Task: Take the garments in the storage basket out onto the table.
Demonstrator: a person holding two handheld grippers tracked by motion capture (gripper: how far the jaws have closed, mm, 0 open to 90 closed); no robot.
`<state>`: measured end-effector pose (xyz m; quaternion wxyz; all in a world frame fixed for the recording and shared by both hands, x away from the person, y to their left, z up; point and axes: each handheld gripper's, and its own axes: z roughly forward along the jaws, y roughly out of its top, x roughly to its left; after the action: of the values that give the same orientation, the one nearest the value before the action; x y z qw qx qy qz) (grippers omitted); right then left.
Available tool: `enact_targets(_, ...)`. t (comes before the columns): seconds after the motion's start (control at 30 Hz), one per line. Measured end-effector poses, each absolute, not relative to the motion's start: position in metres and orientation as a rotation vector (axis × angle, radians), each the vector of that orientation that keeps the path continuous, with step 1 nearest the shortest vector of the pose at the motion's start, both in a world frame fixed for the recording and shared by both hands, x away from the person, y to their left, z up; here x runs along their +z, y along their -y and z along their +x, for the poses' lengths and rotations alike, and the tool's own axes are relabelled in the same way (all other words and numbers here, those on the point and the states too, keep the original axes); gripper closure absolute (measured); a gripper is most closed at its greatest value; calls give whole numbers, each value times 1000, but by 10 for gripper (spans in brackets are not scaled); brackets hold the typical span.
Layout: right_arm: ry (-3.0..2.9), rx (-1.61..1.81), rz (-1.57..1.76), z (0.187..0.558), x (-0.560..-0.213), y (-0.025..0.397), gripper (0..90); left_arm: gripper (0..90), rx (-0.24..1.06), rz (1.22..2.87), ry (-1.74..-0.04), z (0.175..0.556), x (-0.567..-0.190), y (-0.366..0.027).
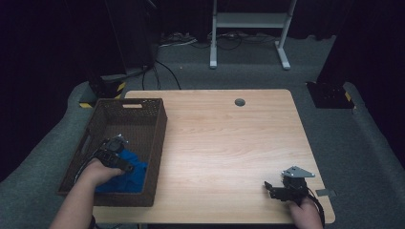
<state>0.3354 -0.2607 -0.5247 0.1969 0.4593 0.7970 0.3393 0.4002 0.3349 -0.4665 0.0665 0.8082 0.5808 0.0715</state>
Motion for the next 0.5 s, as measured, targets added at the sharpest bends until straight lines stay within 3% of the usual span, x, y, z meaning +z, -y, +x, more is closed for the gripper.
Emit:
enact_targets(0.3, -2231, 950, 1286, 335, -525, 261, 111, 30, 68, 2418, -1790, 402, -483, -341)
enact_targets(0.5, -2231, 950, 1286, 335, -525, 261, 111, 134, 42, 2420, -1756, 401, -482, -337)
